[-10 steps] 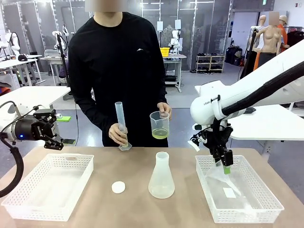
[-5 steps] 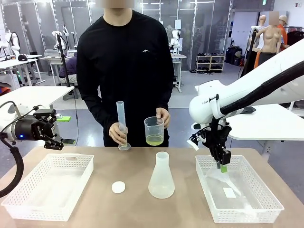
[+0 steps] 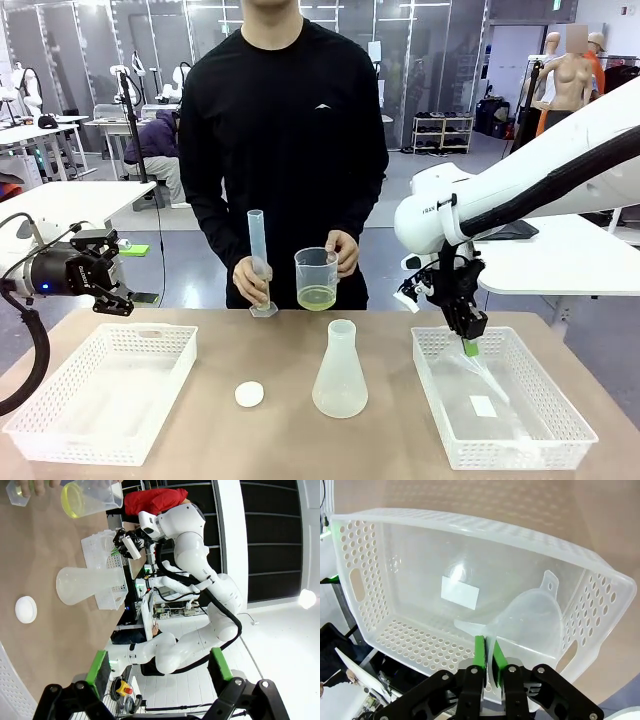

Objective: Prepare the solutions needed for the experiment.
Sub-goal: Pick up the Plastic Funnel and insert it into the Big flask.

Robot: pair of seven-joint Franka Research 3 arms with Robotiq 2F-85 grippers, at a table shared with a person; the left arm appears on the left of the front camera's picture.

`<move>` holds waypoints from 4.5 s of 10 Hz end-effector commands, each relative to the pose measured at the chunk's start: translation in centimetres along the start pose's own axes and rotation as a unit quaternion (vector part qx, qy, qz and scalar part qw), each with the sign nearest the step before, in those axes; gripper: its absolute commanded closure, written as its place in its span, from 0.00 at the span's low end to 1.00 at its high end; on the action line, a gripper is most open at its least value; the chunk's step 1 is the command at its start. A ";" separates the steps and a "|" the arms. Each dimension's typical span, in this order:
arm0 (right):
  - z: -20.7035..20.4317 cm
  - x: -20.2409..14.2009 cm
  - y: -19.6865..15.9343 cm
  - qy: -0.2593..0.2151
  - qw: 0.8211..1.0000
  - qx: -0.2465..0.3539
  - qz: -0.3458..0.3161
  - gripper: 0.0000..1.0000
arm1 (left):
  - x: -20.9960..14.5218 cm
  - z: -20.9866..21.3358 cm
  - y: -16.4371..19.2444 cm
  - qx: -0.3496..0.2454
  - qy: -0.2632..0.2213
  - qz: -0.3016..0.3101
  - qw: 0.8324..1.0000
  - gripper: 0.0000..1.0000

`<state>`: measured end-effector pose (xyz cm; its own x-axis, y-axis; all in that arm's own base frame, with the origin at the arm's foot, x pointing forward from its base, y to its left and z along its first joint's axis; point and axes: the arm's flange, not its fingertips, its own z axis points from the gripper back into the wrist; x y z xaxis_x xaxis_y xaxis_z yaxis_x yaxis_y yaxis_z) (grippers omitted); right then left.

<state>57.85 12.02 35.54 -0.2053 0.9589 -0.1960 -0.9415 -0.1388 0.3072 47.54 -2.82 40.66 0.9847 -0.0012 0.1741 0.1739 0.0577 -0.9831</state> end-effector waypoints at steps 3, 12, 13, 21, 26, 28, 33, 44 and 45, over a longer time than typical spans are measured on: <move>2.2 0.2 2.7 0.021 0.993 -0.086 -0.083 1.00 | 0.1 0.0 -0.1 -0.001 -0.005 -0.001 1.000 0.00; 11.9 -5.0 20.9 -0.133 0.882 -0.386 -0.234 1.00 | 0.1 0.0 -0.1 -0.001 -0.005 -0.001 1.000 0.00; 11.8 -5.5 22.5 -0.151 0.869 -0.407 -0.238 1.00 | 0.1 0.0 -0.1 -0.001 -0.005 -0.001 1.000 0.00; 12.5 -6.4 23.5 -0.151 0.867 -0.413 -0.236 1.00 | 0.1 0.0 -0.1 -0.001 -0.005 -0.001 1.000 0.00; 14.4 -2.2 26.1 -0.196 0.851 -0.456 -0.172 0.95 | 0.1 0.0 -0.1 -0.001 -0.005 -0.001 1.000 0.00; 15.5 1.0 27.8 -0.212 0.853 -0.467 -0.094 0.95 | 0.1 0.0 -0.1 -0.001 -0.005 -0.001 1.000 0.00; 17.3 9.3 29.1 -0.302 0.813 -0.496 0.041 0.95 | 0.1 0.0 -0.1 -0.001 -0.005 -0.001 1.000 0.00; 15.4 11.7 28.4 -0.274 0.829 -0.487 0.029 0.95 | 0.1 0.0 -0.1 -0.001 -0.005 -0.001 1.000 0.00; 14.6 11.7 28.0 -0.269 0.830 -0.487 0.020 0.95 | 0.1 0.0 -0.1 -0.001 -0.005 -0.001 1.000 0.00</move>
<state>32.81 23.27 56.15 -0.3610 0.8771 0.3168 -0.7557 -0.0760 -0.6505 47.55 -2.80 40.61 0.9849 -0.0007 0.1731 0.1728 0.0577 -0.9833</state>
